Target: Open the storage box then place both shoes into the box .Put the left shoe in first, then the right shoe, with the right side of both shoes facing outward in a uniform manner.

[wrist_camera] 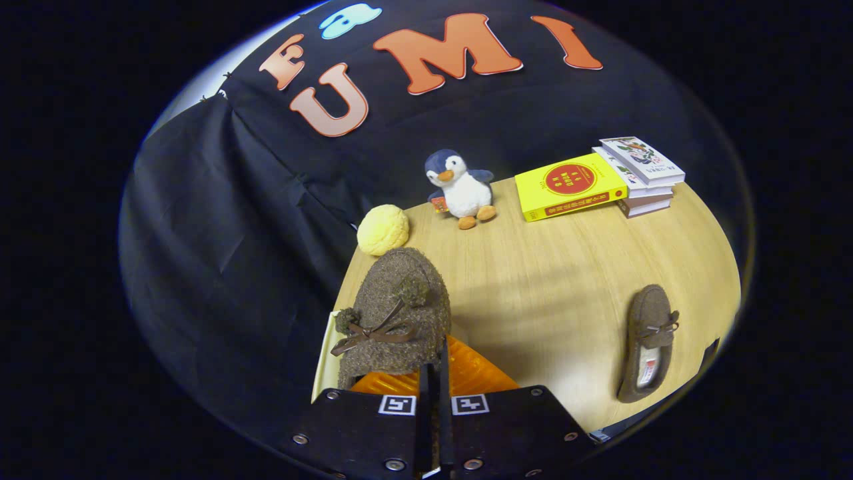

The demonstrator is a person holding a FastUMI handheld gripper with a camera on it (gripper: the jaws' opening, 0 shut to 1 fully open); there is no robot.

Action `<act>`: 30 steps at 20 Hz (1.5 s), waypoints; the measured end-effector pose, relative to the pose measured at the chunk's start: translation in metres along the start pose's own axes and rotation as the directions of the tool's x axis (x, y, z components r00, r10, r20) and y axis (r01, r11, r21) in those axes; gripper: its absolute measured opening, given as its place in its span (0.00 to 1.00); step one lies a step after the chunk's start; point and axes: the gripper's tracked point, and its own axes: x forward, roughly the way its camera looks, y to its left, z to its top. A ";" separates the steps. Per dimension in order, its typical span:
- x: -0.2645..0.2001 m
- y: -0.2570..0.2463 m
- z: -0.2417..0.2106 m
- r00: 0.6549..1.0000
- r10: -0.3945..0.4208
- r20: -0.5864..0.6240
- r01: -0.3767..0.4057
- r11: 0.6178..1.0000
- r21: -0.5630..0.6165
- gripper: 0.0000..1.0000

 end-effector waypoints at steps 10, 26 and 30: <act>0.076 0.075 -0.070 0.988 -0.033 -0.149 0.017 0.995 -0.103 0.05; 0.125 0.080 -0.164 0.899 -0.063 -0.433 -0.017 0.984 -0.178 0.30; 0.095 0.093 -0.149 0.906 0.105 -0.411 -0.188 0.968 -0.166 0.53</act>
